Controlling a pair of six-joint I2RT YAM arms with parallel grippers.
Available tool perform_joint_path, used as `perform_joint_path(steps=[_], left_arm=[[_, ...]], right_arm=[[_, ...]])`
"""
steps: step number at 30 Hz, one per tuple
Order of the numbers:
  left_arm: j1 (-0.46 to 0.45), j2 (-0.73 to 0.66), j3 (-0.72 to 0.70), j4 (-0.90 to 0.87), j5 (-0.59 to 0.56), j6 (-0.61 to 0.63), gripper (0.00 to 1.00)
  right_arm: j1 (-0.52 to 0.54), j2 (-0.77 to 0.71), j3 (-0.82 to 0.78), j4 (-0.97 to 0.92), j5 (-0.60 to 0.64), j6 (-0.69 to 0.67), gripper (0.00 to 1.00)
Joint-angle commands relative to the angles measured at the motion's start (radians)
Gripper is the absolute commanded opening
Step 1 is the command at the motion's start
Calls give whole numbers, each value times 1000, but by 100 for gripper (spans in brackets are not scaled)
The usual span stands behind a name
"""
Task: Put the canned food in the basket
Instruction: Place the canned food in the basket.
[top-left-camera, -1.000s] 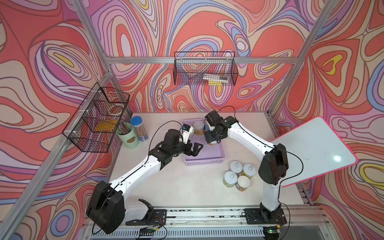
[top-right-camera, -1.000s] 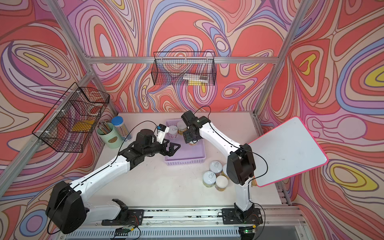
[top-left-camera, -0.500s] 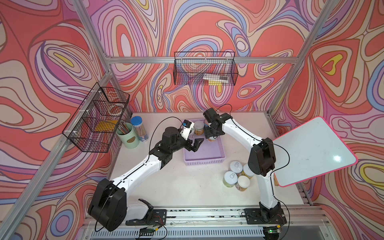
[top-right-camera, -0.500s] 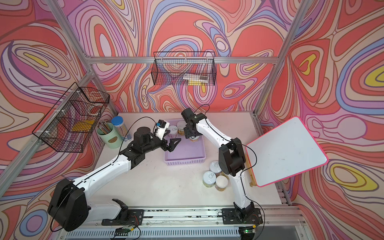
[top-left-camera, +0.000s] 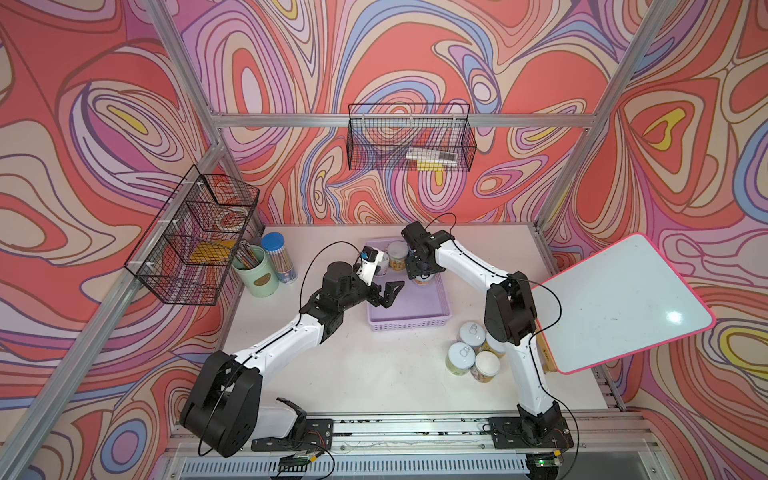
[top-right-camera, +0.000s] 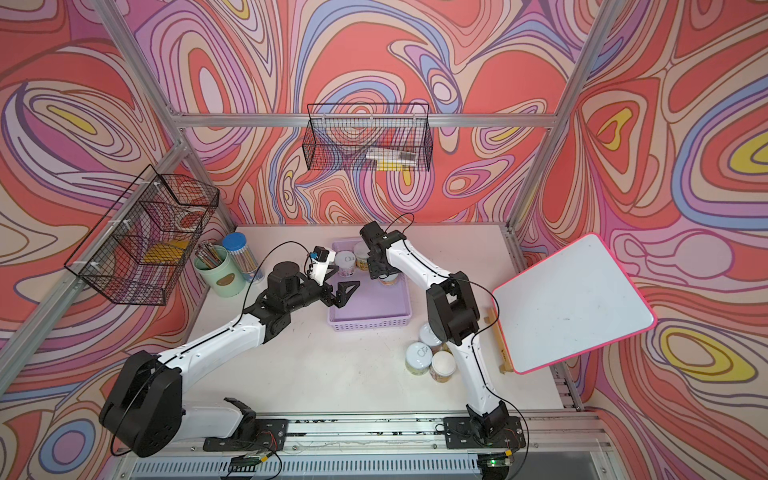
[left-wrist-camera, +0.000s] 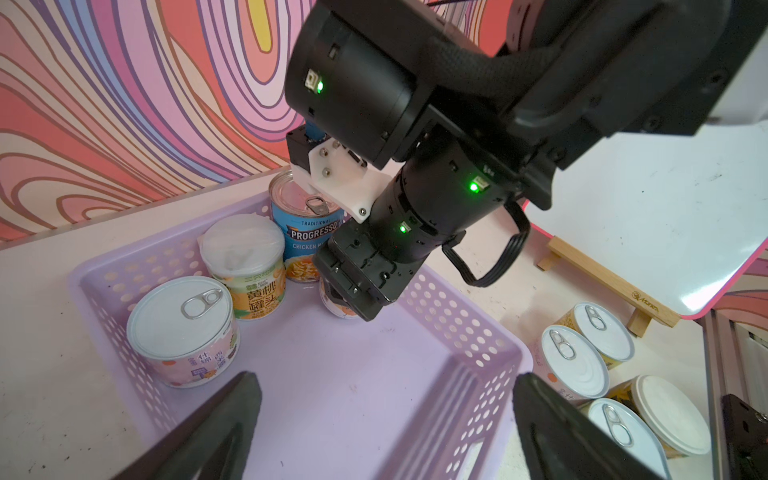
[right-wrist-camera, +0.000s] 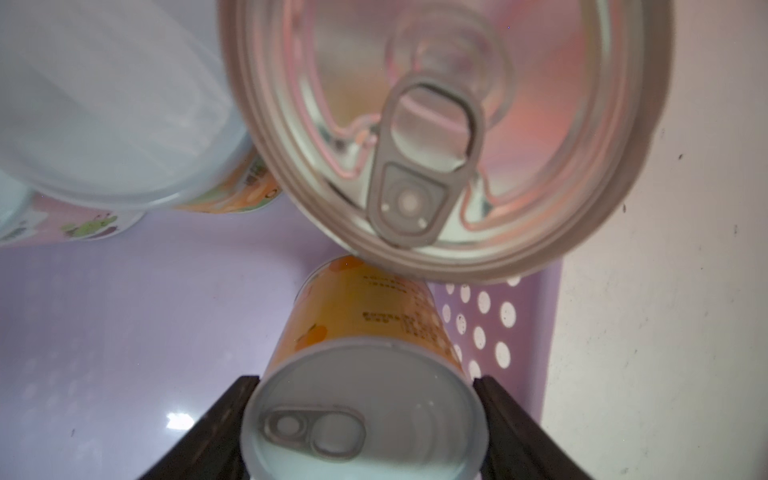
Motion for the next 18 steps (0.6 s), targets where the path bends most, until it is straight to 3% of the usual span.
perform_joint_path(steps=[1,13,18], left_arm=[[2,-18,-21,50,5,-10,99],[2,-17,-31,65,17,-25,99],[3,-14,-34,62,16,-26,99]], right_arm=[[-7,12,52,44,75,-12,59],[-7,54,56,69,148,-53,60],[-8,59,52,71,160,-51,72]])
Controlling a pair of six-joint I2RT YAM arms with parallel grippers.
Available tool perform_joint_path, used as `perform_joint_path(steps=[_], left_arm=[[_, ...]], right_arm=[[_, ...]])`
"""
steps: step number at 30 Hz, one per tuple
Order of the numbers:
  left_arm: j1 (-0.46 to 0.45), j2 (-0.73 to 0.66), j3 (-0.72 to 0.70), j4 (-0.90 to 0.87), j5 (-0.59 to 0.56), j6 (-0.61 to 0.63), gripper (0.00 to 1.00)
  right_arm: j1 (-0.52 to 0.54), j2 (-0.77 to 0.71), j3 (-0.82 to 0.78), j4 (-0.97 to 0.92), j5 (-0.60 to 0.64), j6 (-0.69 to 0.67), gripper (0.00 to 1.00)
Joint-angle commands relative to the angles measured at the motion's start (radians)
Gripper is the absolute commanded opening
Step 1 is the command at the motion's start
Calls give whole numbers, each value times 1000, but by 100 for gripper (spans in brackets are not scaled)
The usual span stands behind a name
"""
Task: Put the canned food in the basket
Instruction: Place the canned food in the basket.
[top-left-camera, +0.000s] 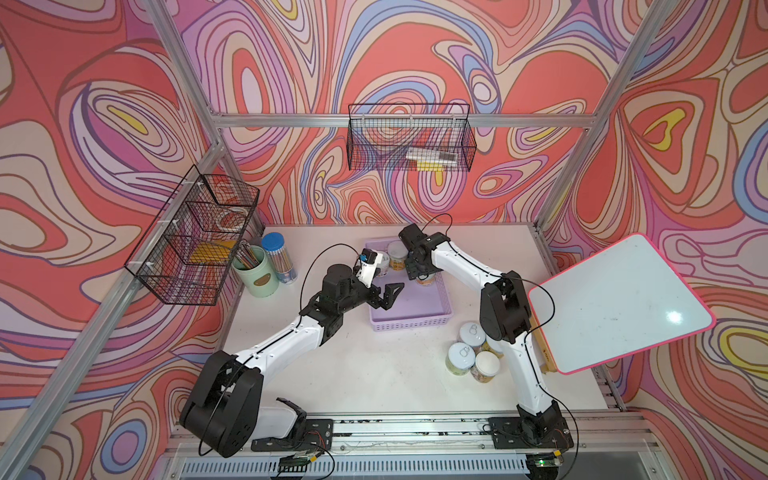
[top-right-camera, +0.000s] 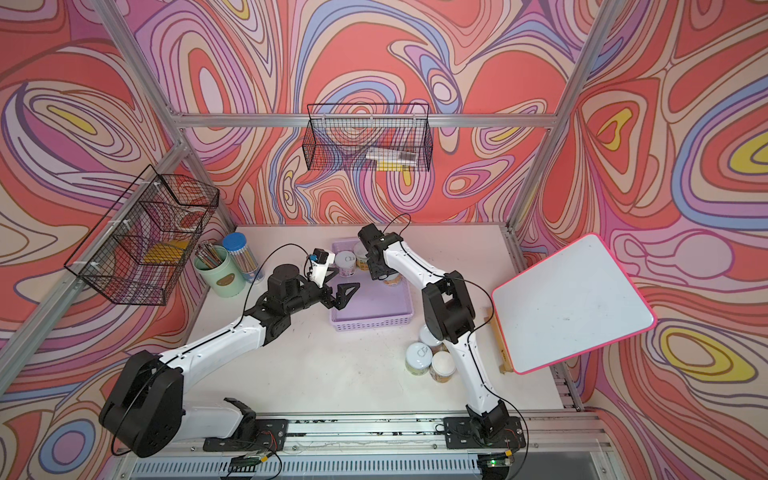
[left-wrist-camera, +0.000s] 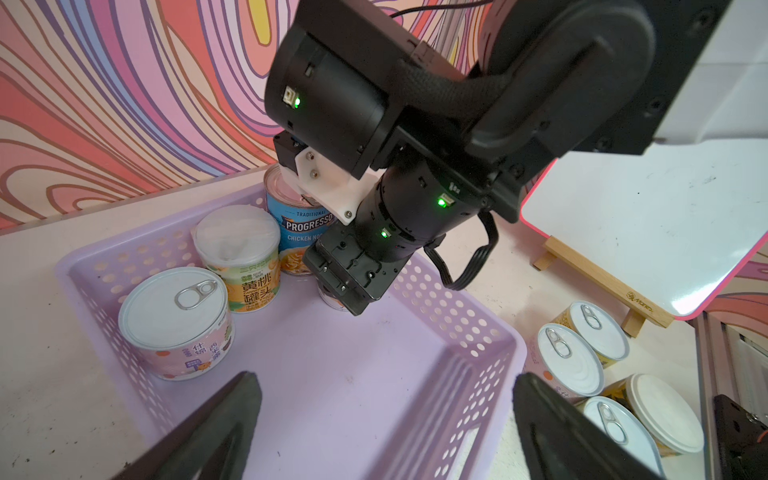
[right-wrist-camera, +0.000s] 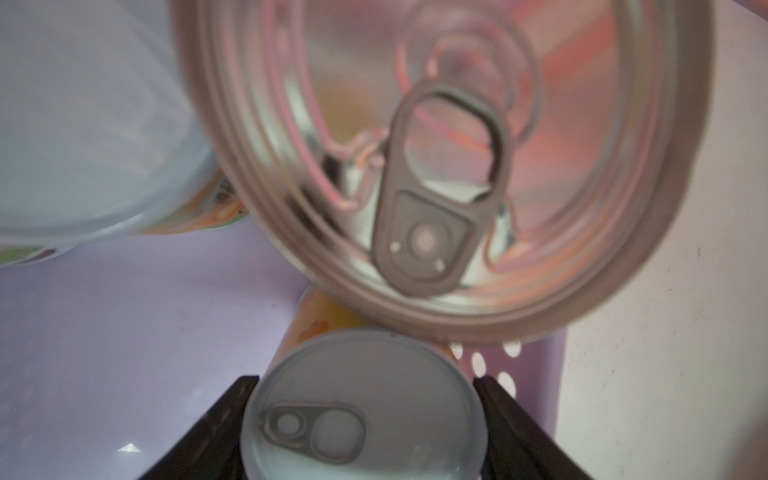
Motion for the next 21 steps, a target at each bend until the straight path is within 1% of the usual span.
perform_joint_path(steps=[1,4,8,11,15,21], left_arm=[[3,-13,-14,32,8,-6,99],[3,-16,-22,39,4,-10,99],[3,-14,-35,52,6,-15,99],[3,-9,-37,55,11,-18,99],[2,-11,-37,47,17,-20,99],[-6,-34,-48,25,28,-24,99]], right_arm=[[-10,11,31,53,90,-6,75],[-11,11,28,52,86,-4,83],[-10,7,25,51,77,-9,89],[-10,-4,17,54,73,-10,89],[-10,-46,-9,72,44,-10,86],[-7,-178,-153,173,-94,4,83]])
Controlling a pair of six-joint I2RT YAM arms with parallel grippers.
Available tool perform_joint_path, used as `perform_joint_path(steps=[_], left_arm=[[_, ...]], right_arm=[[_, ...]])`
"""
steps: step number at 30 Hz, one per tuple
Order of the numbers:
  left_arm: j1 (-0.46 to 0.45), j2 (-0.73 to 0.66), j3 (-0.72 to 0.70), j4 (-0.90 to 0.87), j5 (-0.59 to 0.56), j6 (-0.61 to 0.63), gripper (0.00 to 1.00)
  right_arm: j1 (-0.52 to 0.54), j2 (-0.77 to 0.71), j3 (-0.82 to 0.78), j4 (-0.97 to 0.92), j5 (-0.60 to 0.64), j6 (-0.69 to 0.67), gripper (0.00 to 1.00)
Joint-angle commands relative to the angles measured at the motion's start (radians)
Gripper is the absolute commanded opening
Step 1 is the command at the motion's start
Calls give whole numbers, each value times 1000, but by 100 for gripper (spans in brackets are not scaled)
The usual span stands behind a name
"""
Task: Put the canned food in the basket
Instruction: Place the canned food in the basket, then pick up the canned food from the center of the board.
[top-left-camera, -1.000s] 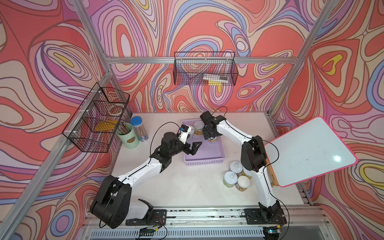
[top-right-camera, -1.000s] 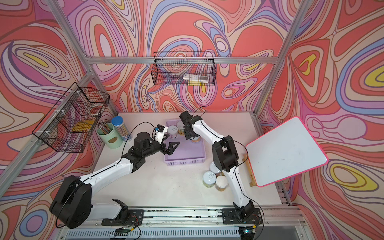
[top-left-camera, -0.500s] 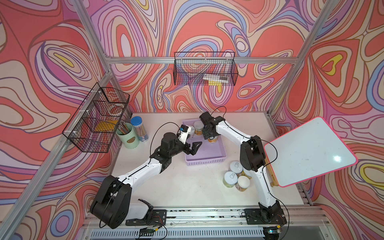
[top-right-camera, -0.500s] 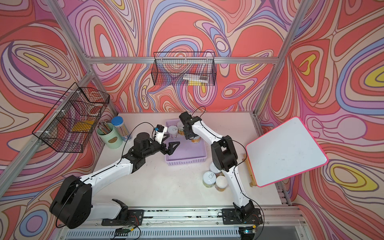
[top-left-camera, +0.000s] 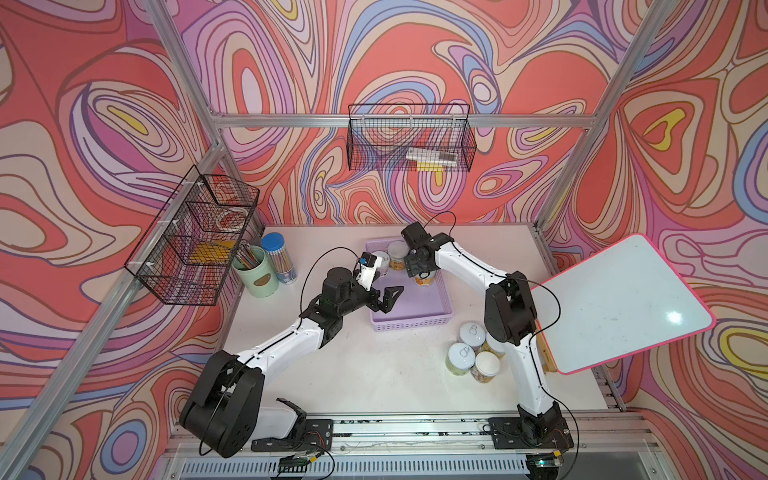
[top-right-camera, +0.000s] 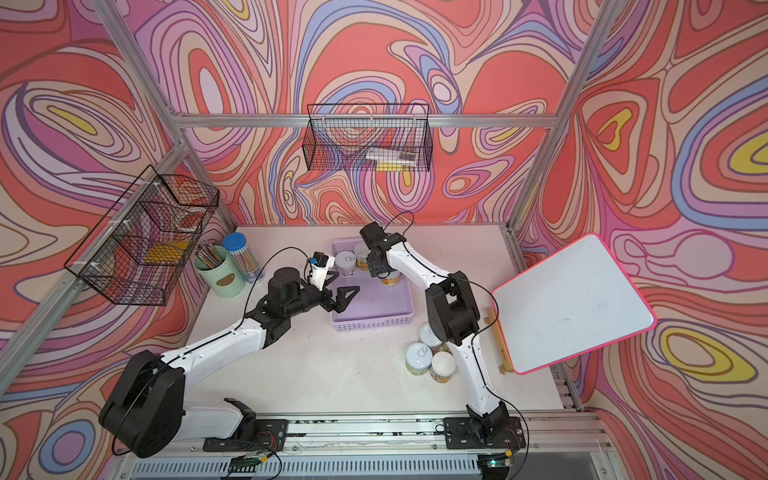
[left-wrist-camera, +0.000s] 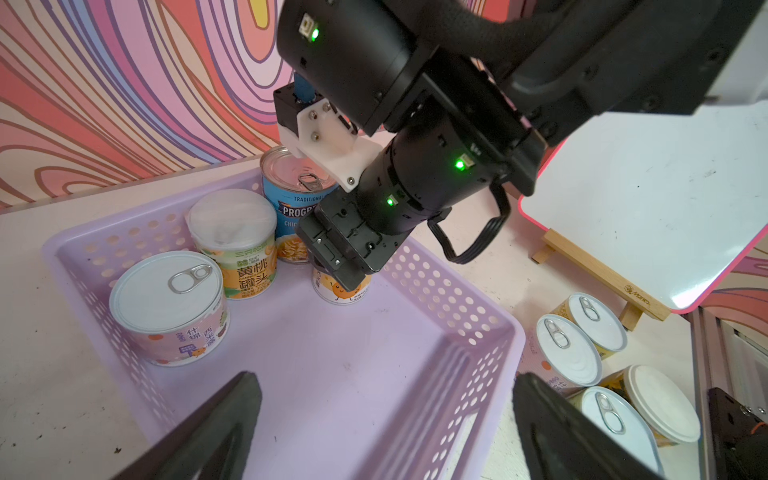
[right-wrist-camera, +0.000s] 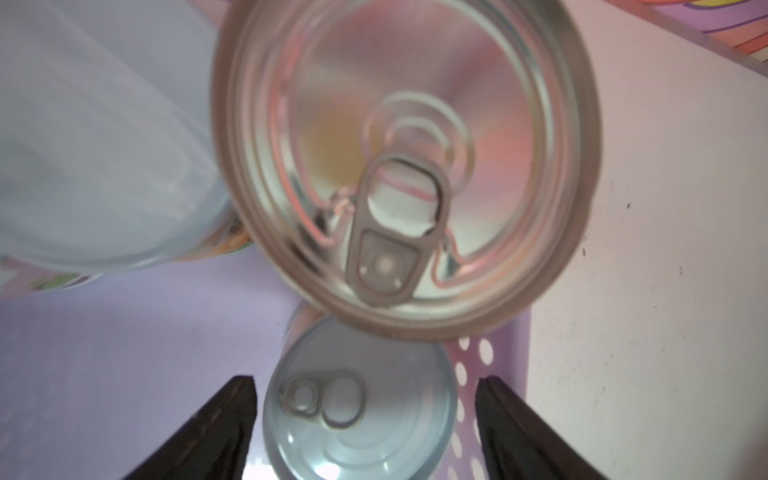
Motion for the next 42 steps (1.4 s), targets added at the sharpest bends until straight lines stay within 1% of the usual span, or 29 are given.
perform_joint_path(steps=[1,6,11,14,18,23,28,36,39,42], left_arm=[[-12,-38,-19,3,15,-13,99],[-88,-80,-38,-47,-32,28,99],[-178,-114,-43,-137,-61,89,99],[-210,-143,-80,-114,-60,73,99],[-245,-171,-110,-103,-79,52,99],[-310,-192,-133,-111,-123,40,99],[-362,-187,-169,-71,-146,6,99],[-444,-141,-167,-34,-172,-17,99],[-472,-106,-156,-5,-176,-28,99],[-503,-66,-140,29,-178,-39,99]], right_arm=[[-1,-127,-83,82,-94,22,83],[10,-263,-248,144,-162,71,83],[34,-407,-420,166,-162,106,83],[49,-492,-522,171,-158,128,82],[81,-615,-619,146,-133,161,82],[118,-727,-722,83,-89,234,82],[129,-832,-823,28,-63,296,82],[127,-919,-899,-121,-23,360,82],[107,-928,-922,-144,-43,362,83],[57,-936,-948,-130,-101,347,83]])
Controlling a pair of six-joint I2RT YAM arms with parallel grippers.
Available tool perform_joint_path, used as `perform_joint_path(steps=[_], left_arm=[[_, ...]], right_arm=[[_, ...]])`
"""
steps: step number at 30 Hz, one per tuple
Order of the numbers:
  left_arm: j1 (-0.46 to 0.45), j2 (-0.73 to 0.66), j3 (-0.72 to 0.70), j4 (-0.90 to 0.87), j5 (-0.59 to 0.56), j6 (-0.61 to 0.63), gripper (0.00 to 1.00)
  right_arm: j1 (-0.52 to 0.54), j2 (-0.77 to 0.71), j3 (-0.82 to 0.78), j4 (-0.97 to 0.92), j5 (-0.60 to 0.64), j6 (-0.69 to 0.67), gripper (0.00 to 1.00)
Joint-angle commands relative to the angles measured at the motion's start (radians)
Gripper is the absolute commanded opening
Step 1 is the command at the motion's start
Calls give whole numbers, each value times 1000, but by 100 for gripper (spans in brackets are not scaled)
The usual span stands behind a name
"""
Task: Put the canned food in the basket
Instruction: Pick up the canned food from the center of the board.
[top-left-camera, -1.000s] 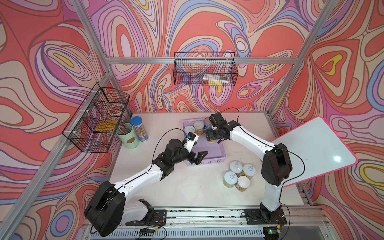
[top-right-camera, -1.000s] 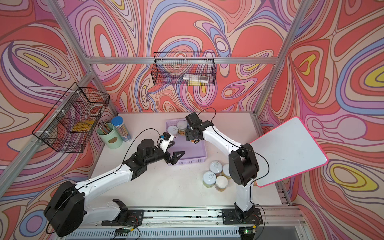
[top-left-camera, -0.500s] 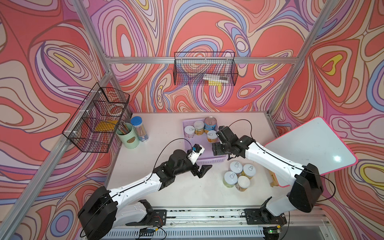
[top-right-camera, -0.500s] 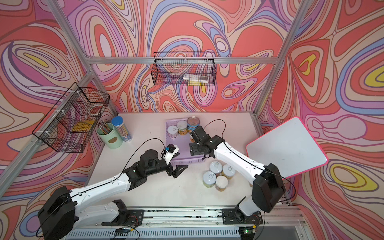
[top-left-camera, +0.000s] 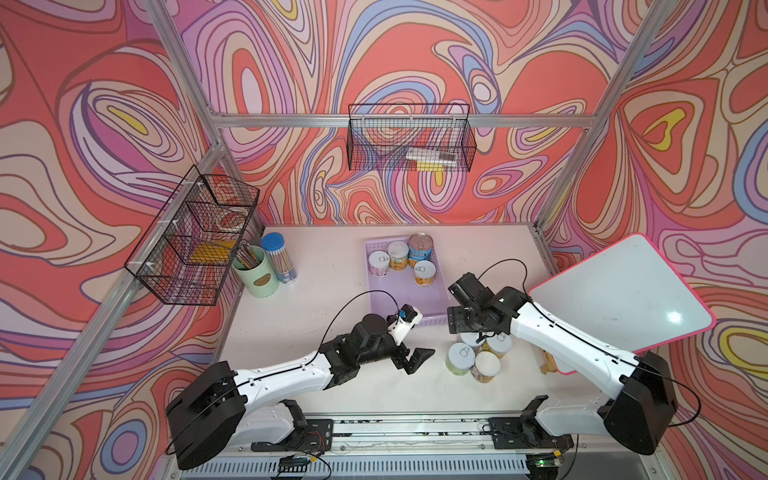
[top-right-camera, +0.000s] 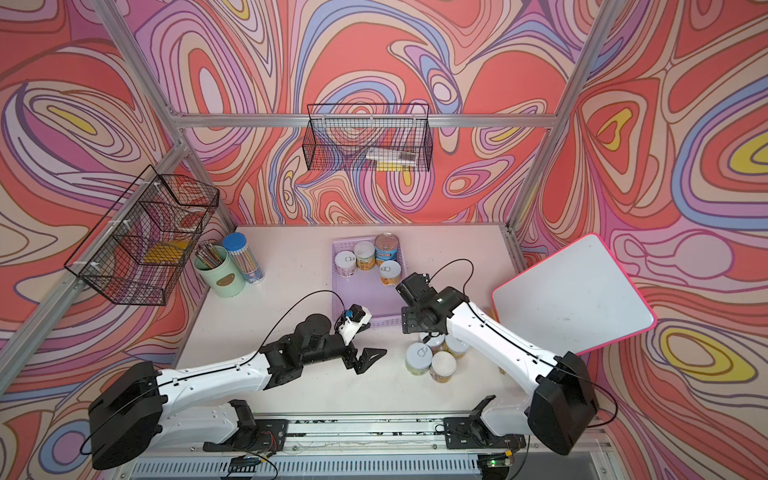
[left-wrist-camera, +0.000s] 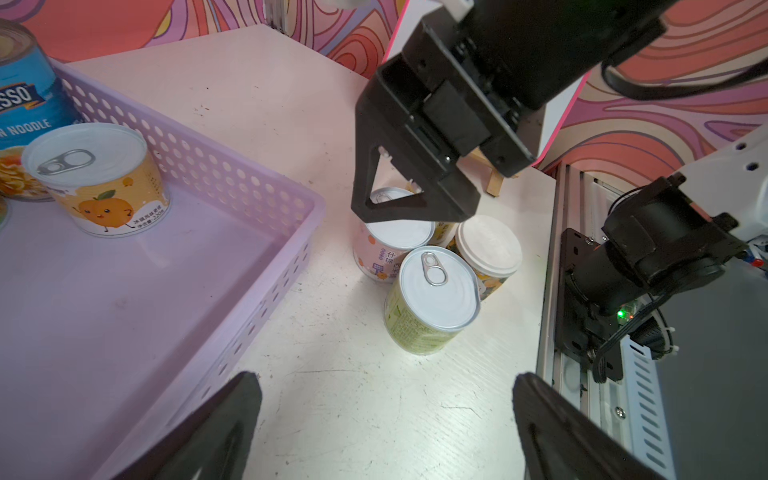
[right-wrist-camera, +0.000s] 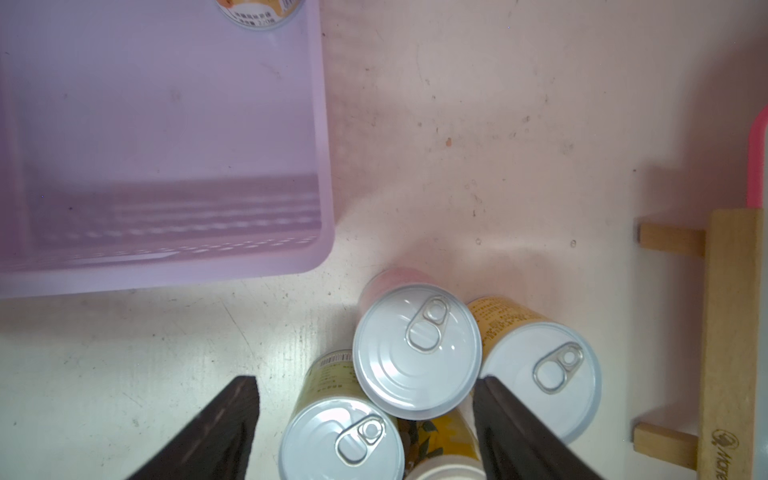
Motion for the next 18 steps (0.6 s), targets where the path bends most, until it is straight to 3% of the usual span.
perform_joint_path(steps=[1,7,18], left_arm=[[-35,44,32,75,-13,-21,99],[-95,110,60,109,-29,-22,99],[-139,150,77,140,-66,-7,99]], right_arm=[[-55,-22,-30,-12,-51,-2,83],[-120,15,-19,15,-118,-63,83],[-184,96,5,11,-131,-135,86]])
